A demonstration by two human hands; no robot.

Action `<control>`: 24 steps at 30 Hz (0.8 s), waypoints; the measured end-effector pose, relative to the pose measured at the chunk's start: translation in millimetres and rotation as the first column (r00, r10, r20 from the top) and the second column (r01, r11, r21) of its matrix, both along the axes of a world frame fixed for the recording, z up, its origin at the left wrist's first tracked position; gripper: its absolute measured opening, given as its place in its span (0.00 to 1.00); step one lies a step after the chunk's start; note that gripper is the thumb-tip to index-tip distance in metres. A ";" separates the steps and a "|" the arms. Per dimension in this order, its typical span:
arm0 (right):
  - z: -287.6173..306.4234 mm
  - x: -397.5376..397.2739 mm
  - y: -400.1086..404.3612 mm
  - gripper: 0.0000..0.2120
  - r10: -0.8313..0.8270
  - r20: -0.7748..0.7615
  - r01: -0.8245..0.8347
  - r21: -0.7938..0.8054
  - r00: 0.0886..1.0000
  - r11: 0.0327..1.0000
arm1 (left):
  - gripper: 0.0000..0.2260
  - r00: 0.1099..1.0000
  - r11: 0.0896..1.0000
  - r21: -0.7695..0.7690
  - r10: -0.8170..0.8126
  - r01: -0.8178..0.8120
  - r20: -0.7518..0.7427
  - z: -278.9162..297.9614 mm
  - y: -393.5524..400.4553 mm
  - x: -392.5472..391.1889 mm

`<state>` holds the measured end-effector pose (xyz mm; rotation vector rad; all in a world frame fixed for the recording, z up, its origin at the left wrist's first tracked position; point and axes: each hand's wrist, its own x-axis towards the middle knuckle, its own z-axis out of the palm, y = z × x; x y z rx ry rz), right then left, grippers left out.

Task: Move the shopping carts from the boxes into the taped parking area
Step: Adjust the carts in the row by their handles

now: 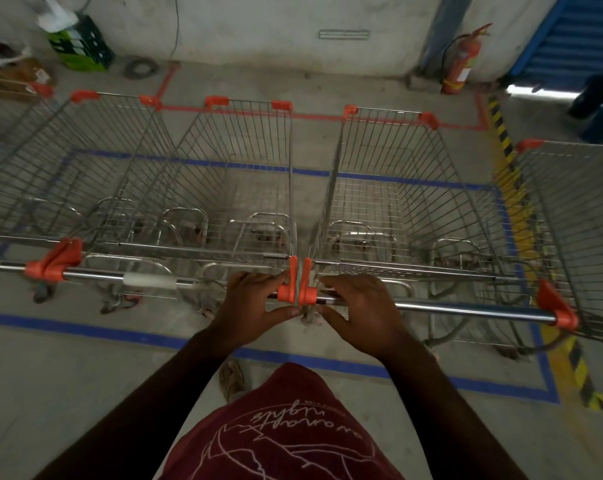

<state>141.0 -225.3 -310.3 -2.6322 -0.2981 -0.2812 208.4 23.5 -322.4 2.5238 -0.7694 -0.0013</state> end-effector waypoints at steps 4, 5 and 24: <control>2.6 -19.2 -27.4 0.18 -0.060 0.045 0.056 0.088 0.997 0.995 | 0.30 0.995 0.998 0.039 0.055 -0.058 0.086 -3.8 3.6 -5.4; 3.8 -22.8 -34.1 0.17 -0.073 0.047 0.067 0.114 0.996 0.991 | 0.29 0.991 0.997 0.027 0.068 -0.071 0.115 -4.6 4.2 -8.2; 19.0 -20.1 -4.8 0.14 -0.175 0.023 0.168 0.191 0.984 0.967 | 0.28 0.999 0.977 -0.211 -0.042 0.034 -0.033 5.7 10.0 11.9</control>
